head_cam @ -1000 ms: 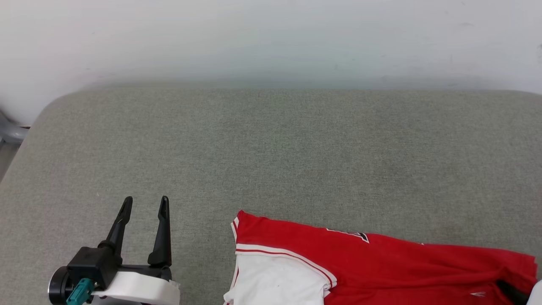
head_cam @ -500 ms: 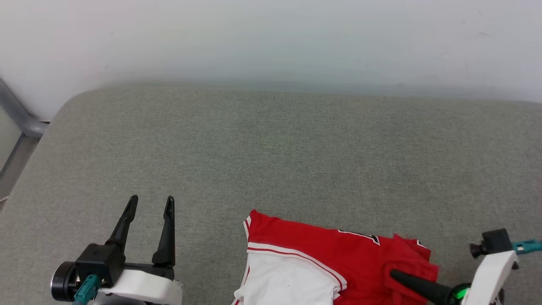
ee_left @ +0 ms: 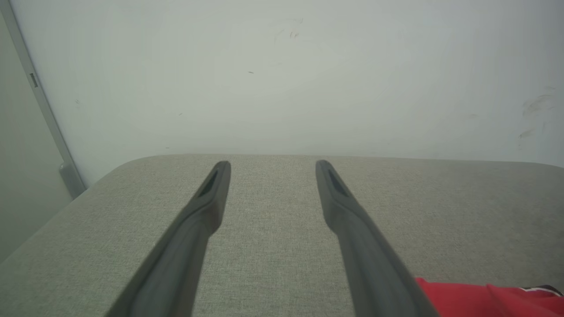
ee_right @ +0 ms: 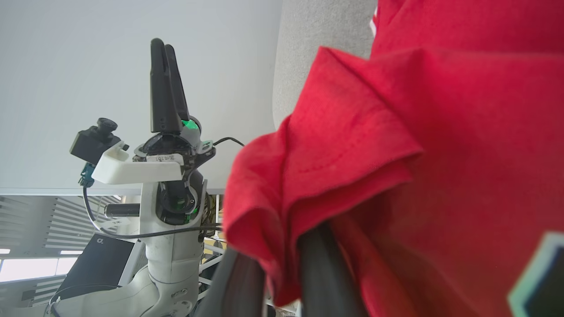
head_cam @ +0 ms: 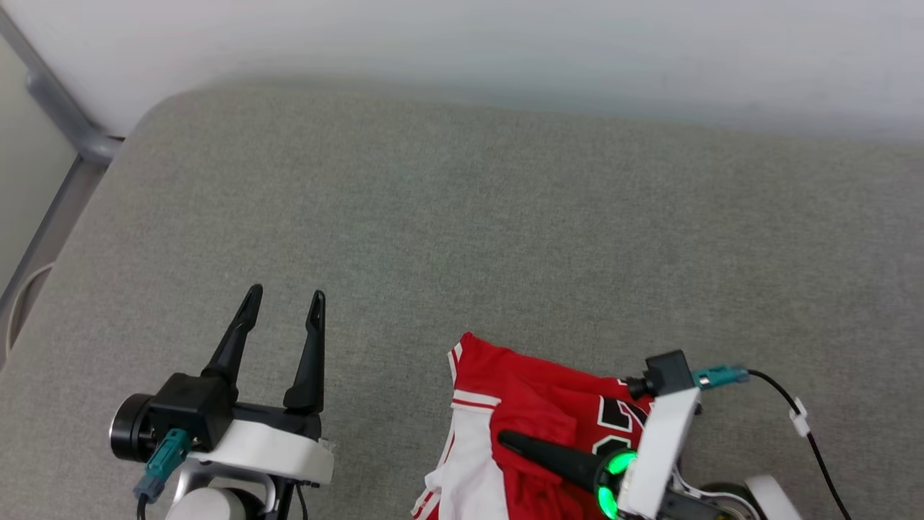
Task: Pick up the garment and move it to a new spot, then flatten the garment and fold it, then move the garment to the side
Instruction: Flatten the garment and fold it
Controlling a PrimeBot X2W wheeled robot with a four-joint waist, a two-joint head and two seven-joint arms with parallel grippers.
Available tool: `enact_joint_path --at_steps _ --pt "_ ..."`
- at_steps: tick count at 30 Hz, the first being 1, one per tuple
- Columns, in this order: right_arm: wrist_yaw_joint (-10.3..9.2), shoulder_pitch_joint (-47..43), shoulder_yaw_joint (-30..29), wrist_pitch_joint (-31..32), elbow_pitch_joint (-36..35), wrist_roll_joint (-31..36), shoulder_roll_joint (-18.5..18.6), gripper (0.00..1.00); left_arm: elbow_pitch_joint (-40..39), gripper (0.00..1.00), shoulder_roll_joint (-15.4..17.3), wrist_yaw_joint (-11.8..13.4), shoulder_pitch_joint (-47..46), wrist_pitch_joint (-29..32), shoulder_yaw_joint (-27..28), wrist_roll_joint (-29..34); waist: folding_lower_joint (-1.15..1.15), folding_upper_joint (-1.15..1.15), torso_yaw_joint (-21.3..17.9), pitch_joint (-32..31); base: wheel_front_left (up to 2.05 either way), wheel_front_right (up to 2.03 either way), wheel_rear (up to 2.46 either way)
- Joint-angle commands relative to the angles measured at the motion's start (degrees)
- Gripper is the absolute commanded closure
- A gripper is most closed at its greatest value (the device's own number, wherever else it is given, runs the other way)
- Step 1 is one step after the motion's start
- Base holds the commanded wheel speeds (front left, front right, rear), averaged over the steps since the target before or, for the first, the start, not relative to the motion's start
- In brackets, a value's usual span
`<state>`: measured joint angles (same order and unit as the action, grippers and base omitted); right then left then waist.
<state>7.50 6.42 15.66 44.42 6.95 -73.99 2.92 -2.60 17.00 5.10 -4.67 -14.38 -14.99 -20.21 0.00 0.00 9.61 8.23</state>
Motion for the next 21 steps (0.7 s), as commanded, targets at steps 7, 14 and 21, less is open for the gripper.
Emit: enact_joint_path --at_steps 7,14,21 --pt "-0.02 5.3 5.8 -8.8 7.7 3.5 0.0 0.77 1.3 0.0 -1.6 -1.0 -3.0 -0.7 -0.1 0.4 0.0 0.0 1.5 4.5 0.0 0.0 0.0" --pt "-0.02 6.8 8.0 -12.6 8.4 3.1 0.2 0.0 2.6 0.0 -2.1 -1.6 -3.4 -0.9 0.8 0.9 0.0 0.0 0.7 4.4 0.0 0.0 0.0" --pt "-0.02 7.8 11.3 -17.8 3.7 5.7 3.4 0.0 3.3 0.0 -2.2 -2.4 -2.4 -0.9 1.5 1.5 0.0 0.0 -1.0 1.7 0.0 0.0 0.0"
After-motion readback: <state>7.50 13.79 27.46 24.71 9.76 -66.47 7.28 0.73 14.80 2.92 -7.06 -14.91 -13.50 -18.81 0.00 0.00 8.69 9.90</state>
